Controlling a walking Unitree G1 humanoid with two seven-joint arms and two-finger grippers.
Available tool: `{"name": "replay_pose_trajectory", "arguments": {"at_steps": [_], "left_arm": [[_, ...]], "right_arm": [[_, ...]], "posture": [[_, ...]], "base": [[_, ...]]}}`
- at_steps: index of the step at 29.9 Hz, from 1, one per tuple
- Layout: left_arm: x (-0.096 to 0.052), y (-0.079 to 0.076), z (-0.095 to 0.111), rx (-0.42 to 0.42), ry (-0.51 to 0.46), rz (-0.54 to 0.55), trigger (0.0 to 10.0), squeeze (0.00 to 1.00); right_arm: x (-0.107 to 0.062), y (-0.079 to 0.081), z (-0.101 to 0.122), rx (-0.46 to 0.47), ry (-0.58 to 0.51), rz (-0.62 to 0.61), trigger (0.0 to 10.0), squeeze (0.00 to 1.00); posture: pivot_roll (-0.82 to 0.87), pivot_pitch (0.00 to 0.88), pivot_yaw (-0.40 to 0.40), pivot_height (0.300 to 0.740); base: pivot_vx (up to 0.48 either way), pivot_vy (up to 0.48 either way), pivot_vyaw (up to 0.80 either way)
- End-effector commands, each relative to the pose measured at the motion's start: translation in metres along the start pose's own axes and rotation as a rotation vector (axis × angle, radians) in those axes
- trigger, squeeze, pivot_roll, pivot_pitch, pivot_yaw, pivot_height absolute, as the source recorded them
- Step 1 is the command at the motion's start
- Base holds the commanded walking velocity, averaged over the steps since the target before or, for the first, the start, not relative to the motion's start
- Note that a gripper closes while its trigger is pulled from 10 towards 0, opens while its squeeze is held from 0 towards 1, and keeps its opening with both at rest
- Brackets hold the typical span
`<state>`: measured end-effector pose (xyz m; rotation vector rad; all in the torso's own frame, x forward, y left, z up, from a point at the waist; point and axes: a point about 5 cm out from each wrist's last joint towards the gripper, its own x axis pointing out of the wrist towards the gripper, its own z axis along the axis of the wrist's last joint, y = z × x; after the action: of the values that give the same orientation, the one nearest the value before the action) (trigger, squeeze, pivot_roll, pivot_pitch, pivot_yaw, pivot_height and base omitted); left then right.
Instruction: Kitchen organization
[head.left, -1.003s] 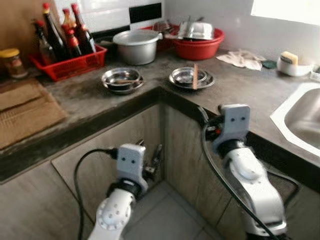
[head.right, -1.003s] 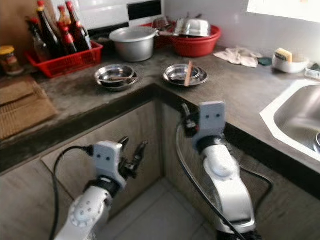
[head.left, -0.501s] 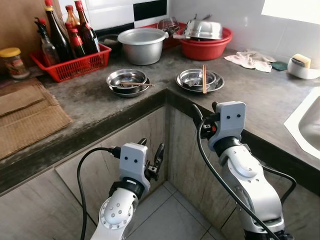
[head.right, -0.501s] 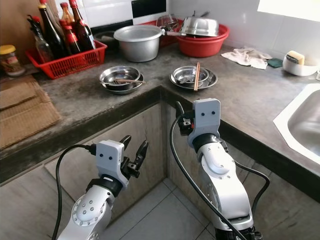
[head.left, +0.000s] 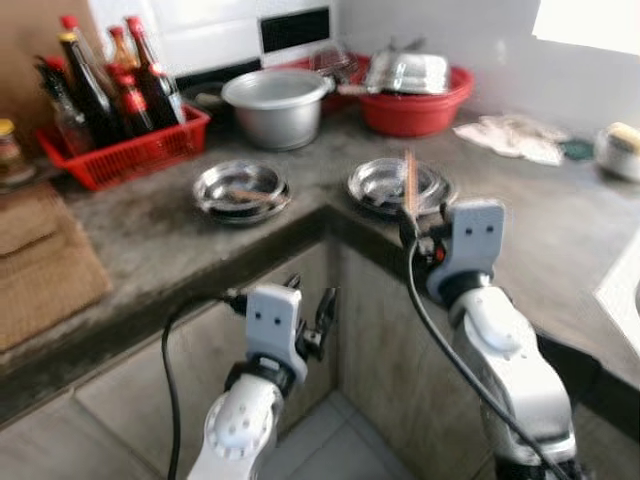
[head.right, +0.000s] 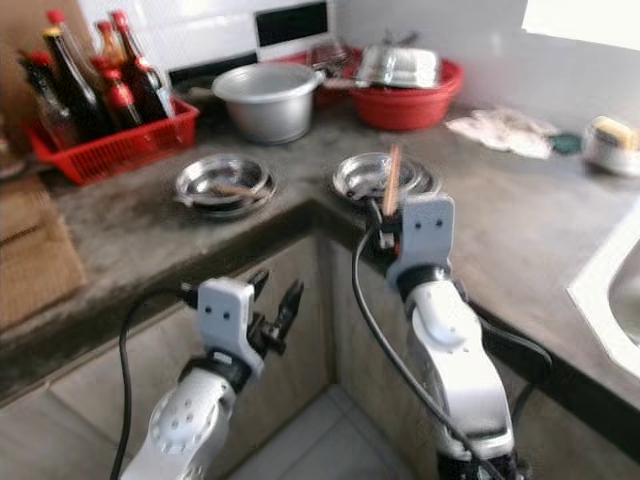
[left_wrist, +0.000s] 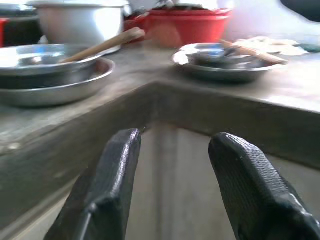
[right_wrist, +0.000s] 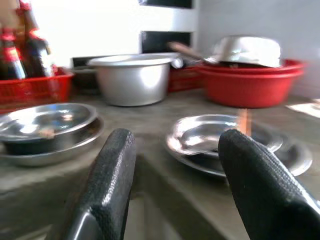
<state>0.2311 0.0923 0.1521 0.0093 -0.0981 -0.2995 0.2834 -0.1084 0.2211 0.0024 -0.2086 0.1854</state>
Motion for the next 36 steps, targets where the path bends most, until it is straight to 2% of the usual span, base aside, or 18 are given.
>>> {"name": "replay_pose_trajectory", "arguments": {"at_steps": [1,3,4,5,8,12,15,16,17,18,26,36], "left_arm": [[0.0,-0.006,0.002,-0.009,-0.006,-0.024,10.0,0.0],[0.0,-0.007,0.002,-0.007,-0.004,-0.028,10.0,0.0],[-0.001,-0.007,0.001,-0.009,-0.002,-0.028,10.0,0.0],[-0.001,-0.008,0.0,-0.01,0.001,-0.032,10.0,0.0],[-0.003,-0.011,-0.002,-0.008,0.008,-0.039,10.0,0.0],[-0.008,-0.017,-0.009,0.041,0.027,-0.077,10.0,0.0],[-0.008,-0.023,-0.008,0.075,0.006,-0.11,10.0,0.0],[-0.008,-0.023,-0.008,0.068,0.002,-0.11,10.0,0.0],[-0.008,-0.023,-0.007,0.061,-0.001,-0.108,10.0,0.0],[-0.008,-0.023,-0.007,0.056,-0.004,-0.109,10.0,0.0],[-0.012,-0.028,-0.006,0.053,-0.024,-0.141,10.0,0.0],[-0.012,-0.028,-0.006,0.05,-0.031,-0.145,10.0,0.0]], "right_arm": [[0.001,-0.008,0.002,-0.013,-0.008,-0.037,10.0,0.0],[0.001,-0.008,0.003,-0.011,-0.008,-0.039,10.0,0.0],[0.002,-0.008,0.002,-0.013,-0.01,-0.038,10.0,0.12],[0.003,-0.007,0.001,-0.013,-0.012,-0.034,10.0,1.0],[0.006,-0.003,0.0,-0.042,-0.021,-0.016,10.0,1.0],[0.015,0.004,-0.005,-0.063,-0.016,-0.009,10.0,1.0],[0.026,0.005,-0.012,-0.109,0.003,-0.048,10.0,1.0],[0.029,0.004,-0.012,-0.121,0.006,-0.06,10.0,0.86],[0.03,0.003,-0.013,-0.128,0.007,-0.067,10.0,0.86],[0.032,0.001,-0.013,-0.134,0.01,-0.08,10.0,0.0],[0.044,-0.016,-0.025,-0.18,0.039,-0.199,10.0,0.0],[0.053,-0.025,-0.036,-0.175,0.075,-0.236,10.0,0.0]], "posture": [[0.09,0.084,-0.001,0.74],[0.1,0.085,-0.001,0.74],[0.1,0.085,-0.001,0.74],[0.09,0.089,0.0,0.74],[0.1,0.092,-0.004,0.74],[0.1,0.097,0.001,0.74],[0.1,0.099,-0.001,0.74],[0.11,0.1,-0.001,0.74],[0.11,0.1,-0.001,0.74],[0.11,0.101,-0.002,0.74],[0.11,0.109,-0.005,0.74],[0.11,0.112,-0.008,0.74]], "base": [[0.0,0.0,0.0],[0.0,0.0,0.0],[0.0,0.0,0.0],[0.0,0.0,0.0],[0.0,0.0,0.0],[0.0,0.0,0.0],[0.0,0.0,0.0],[0.0,0.0,0.0],[0.0,0.0,0.0],[0.0,0.0,0.0],[0.0,0.0,0.0],[0.0,0.0,0.0]]}}
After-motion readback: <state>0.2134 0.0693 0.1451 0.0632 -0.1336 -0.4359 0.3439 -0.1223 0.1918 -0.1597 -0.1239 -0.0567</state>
